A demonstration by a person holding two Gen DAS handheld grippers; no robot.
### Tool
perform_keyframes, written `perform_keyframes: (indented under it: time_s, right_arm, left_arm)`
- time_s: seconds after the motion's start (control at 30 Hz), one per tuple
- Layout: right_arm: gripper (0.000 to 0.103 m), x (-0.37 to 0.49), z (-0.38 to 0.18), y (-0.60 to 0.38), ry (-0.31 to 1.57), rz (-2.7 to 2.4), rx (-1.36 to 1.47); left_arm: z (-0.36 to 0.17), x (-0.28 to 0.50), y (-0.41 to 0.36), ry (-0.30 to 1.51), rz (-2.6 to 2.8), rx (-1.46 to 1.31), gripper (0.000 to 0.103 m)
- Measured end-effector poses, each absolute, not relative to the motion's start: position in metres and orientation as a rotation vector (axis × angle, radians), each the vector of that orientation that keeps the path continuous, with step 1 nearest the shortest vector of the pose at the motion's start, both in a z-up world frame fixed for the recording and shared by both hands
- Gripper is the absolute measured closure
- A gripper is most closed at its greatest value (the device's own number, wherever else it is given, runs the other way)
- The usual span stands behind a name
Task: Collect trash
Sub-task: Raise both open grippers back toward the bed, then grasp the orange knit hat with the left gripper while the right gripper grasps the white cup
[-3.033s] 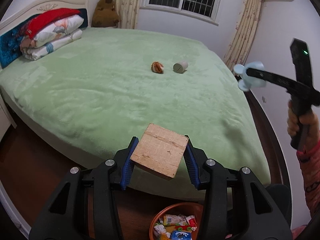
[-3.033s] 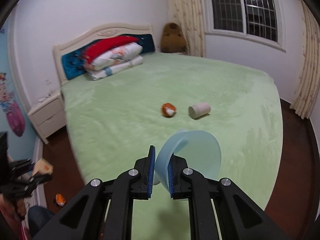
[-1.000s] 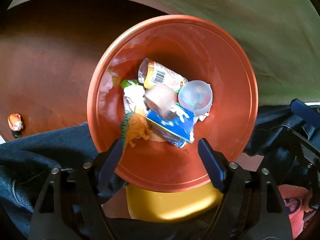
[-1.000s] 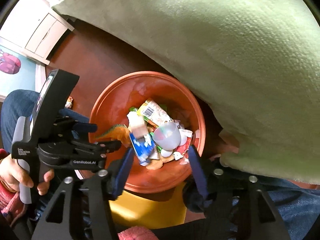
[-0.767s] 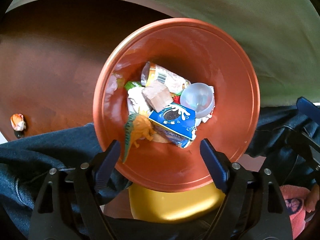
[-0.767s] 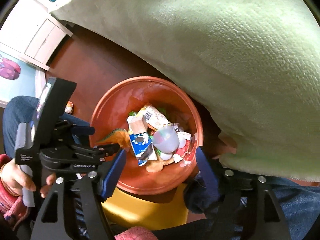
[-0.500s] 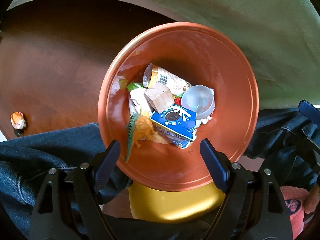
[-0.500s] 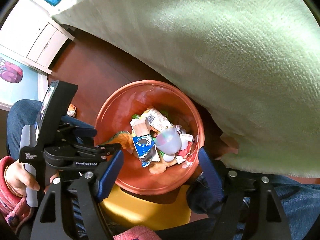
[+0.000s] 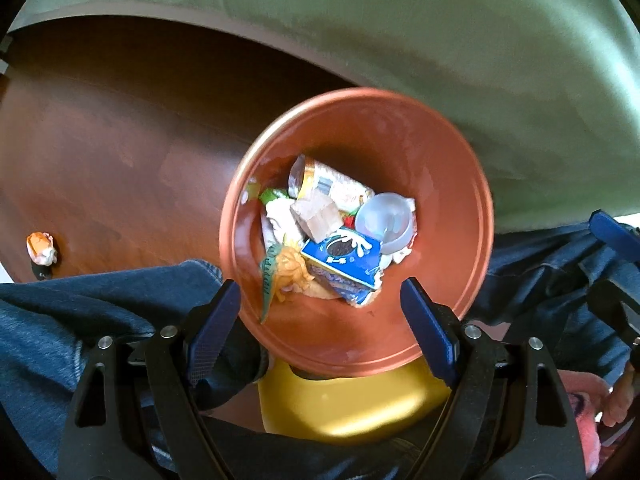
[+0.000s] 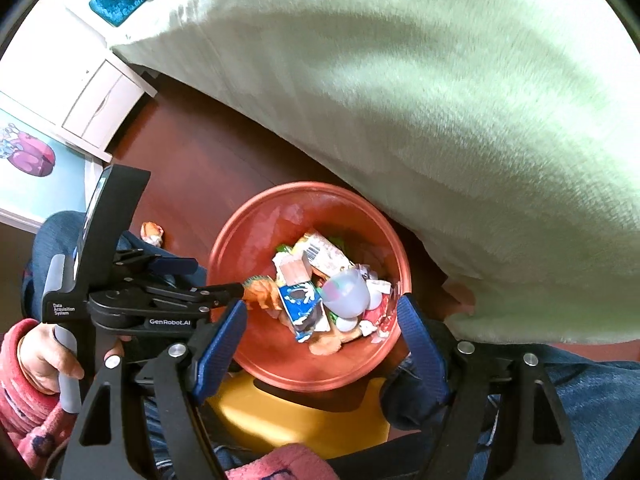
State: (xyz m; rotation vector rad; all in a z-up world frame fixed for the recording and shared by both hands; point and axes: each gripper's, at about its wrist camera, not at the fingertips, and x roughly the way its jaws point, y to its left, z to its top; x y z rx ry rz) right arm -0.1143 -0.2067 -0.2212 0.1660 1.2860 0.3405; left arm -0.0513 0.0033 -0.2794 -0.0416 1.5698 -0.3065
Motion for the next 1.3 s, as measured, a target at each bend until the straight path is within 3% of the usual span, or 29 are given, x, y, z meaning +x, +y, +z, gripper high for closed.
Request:
perform_keyframes:
  time_s: [0.53,0.77,0.87,1.03,1.3]
  right_arm:
    - [0.023,-0.101,-0.123,-0.222,1.035,0.361,0.142]
    - [0.023,-0.092,-0.095,-0.232,0.942,0.375,0.135]
    - [0.023,-0.085,-0.085,-0.237,0.904,0.38,0.123]
    - [0.023,-0.068,-0.076,-0.25,0.865,0.384,0.147]
    - [0.023,-0.043,-0.078,-0.276,0.853,0.333,0.176]
  left_arm:
    - [-0.142,-0.008,0.019,1.19,-0.356,-0.098,0.023]
    - [-0.055,0.077,0.01,0.983,-0.335,-0.088,0.023]
    - [-0.021,0.127,-0.007,0.897,-0.333,-0.077,0.015]
    - [0.001,0.21,-0.053,0.807,-0.312,0.027,0.015]
    - [-0.027,0.365,-0.11,0.862,-0.317,0.018,0.015]
